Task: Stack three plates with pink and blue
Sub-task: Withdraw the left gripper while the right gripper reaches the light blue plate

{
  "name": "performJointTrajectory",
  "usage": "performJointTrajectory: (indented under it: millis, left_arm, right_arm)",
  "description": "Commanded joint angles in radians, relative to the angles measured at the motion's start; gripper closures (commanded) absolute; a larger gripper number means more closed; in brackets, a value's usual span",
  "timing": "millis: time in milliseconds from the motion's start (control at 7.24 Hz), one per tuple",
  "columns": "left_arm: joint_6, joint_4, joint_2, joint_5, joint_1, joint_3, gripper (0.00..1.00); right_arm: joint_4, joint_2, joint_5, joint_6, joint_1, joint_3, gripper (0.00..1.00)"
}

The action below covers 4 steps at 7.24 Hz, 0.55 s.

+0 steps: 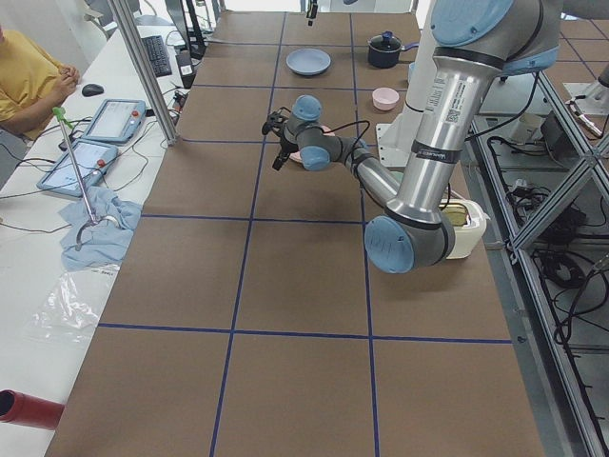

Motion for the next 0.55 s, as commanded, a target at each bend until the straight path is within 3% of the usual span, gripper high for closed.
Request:
performJointTrajectory:
  millis: [0, 138, 414]
  left_arm:
    - [0.019, 0.002, 0.039, -0.011, -0.016, -0.039, 0.0]
    - [0.018, 0.002, 0.04, -0.01, -0.016, -0.045, 0.0]
    - [0.015, 0.002, 0.04, -0.008, -0.016, -0.045, 0.0]
  right_arm:
    - [0.279, -0.019, -0.139, 0.221, -0.16, -0.134, 0.02]
    - [0.44, -0.015, -0.163, 0.254, -0.186, -0.245, 0.07]
    - [0.497, -0.011, -0.165, 0.289, -0.196, -0.298, 0.2]
